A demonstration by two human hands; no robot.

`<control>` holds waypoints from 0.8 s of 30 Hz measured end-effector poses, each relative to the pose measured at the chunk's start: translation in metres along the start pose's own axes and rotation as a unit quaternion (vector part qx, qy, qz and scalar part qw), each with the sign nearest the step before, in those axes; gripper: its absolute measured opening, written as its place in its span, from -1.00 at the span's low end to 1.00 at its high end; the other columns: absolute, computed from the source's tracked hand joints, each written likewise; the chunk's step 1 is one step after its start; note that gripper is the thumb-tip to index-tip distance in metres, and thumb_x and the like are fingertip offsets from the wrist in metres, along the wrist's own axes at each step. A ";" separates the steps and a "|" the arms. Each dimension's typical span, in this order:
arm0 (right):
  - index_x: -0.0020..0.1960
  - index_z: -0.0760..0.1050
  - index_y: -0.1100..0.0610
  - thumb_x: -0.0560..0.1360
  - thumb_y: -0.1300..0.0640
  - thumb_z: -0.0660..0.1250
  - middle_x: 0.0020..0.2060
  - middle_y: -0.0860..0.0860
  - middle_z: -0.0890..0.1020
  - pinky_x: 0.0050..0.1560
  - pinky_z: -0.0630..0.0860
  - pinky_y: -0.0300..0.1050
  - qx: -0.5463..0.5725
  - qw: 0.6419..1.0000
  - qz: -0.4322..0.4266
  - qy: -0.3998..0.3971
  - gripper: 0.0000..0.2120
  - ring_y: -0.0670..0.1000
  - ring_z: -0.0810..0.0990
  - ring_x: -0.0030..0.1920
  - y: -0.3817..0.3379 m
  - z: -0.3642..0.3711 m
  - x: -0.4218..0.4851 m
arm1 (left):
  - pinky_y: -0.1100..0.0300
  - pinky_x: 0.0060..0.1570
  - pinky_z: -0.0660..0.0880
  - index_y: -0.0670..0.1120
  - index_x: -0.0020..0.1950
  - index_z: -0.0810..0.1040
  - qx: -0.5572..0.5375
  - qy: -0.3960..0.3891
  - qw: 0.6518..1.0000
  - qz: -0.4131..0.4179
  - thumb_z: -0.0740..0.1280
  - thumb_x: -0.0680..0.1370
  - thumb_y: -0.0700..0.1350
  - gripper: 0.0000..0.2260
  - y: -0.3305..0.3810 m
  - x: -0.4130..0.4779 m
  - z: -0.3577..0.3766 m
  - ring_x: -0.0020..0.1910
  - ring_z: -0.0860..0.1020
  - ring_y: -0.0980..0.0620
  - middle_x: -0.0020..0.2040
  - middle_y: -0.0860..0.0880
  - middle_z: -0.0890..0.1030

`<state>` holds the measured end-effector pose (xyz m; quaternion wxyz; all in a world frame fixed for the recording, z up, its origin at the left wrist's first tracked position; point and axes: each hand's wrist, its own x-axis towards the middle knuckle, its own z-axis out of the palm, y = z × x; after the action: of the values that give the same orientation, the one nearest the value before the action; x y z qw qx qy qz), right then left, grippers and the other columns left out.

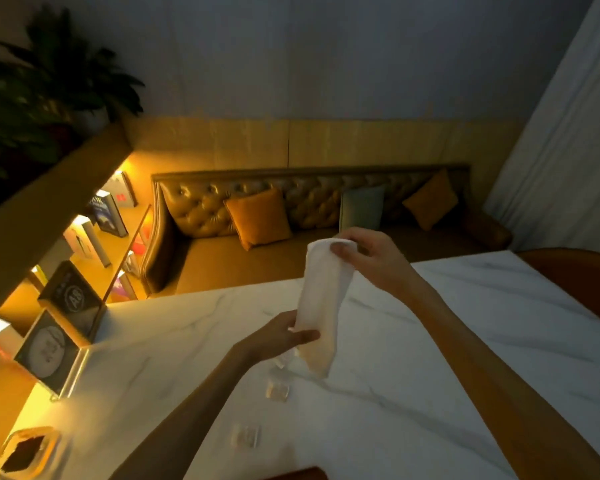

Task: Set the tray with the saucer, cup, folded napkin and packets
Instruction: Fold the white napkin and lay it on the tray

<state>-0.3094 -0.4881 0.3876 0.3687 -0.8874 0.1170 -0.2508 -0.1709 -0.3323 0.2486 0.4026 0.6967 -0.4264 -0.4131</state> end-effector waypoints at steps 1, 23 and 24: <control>0.02 0.48 -0.19 0.54 -0.11 0.25 -0.14 -0.25 0.57 -0.26 0.57 -0.34 -0.011 0.999 -0.008 0.031 -0.92 -0.16 0.60 -0.08 -0.006 -0.007 0.002 | 0.19 0.08 0.55 0.20 0.26 0.41 -0.015 -0.008 1.000 0.006 0.38 0.48 0.20 -0.61 0.008 -0.006 -0.007 0.10 0.57 0.14 0.18 0.17 0.56; 0.09 0.50 -0.01 0.54 -0.11 0.27 -0.12 -0.14 0.61 -0.25 0.50 -0.35 0.125 0.961 0.051 0.240 -0.78 -0.19 0.61 -0.16 -0.019 0.012 0.026 | -0.18 0.01 0.61 -0.27 0.07 0.58 -0.038 0.409 0.900 0.145 0.19 0.66 -0.08 -0.72 0.170 -0.064 -0.049 -0.05 0.65 -0.23 -0.03 -0.28 0.65; 0.09 0.49 -0.01 0.54 -0.11 0.27 -0.13 -0.13 0.61 -0.30 0.50 -0.36 0.143 0.953 0.066 0.259 -0.78 -0.19 0.61 -0.19 -0.019 0.009 0.026 | -0.21 0.00 0.60 -0.27 0.06 0.58 -0.032 0.421 0.895 0.148 0.19 0.66 -0.09 -0.72 0.172 -0.064 -0.048 -0.06 0.64 -0.25 -0.04 -0.30 0.64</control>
<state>-0.2822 -0.4803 0.4051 0.4648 -0.7198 0.2299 -0.4615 -0.1904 -0.3167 0.4366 0.6230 0.7210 -0.3019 -0.0308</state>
